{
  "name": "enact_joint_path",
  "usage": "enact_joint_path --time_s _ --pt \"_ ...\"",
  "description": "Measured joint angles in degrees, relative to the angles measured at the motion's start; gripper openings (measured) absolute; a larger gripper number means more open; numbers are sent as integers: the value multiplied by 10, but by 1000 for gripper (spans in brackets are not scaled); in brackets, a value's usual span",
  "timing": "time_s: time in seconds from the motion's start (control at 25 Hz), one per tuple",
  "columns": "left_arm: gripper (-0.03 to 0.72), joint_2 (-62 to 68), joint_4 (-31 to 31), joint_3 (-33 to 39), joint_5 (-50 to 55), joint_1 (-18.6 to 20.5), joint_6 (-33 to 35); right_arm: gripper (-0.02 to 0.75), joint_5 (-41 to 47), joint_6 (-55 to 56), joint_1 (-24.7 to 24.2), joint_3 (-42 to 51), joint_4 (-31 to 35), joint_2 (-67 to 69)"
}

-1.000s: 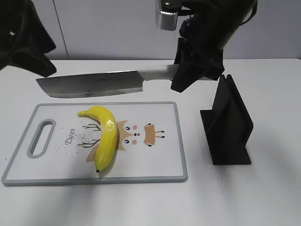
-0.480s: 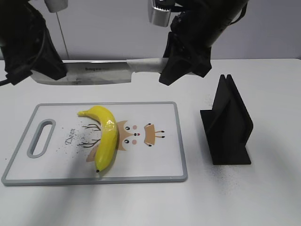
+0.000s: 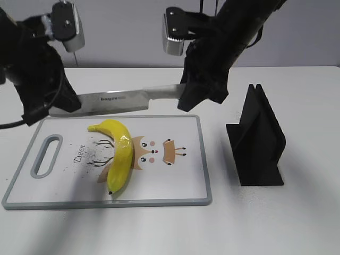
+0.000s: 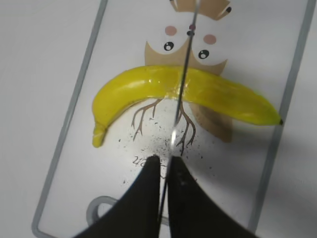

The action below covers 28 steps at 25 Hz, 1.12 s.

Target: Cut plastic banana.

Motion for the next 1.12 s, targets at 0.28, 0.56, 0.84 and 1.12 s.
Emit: enact_joint_path --time_s 0.28,0.56,0.84,1.12 --pt "20 140 2 18 -78 0 0 163 -69 20 19 0 -42 109" --pt "20 190 -7 10 -87 0 3 169 -73 31 25 -8 -66 140" --pt "20 169 4 6 -80 -1 2 172 -75 46 31 -9 -72 131" --pt "15 73 26 -16 -14 1 -1 172 -62 52 34 -10 -72 53"
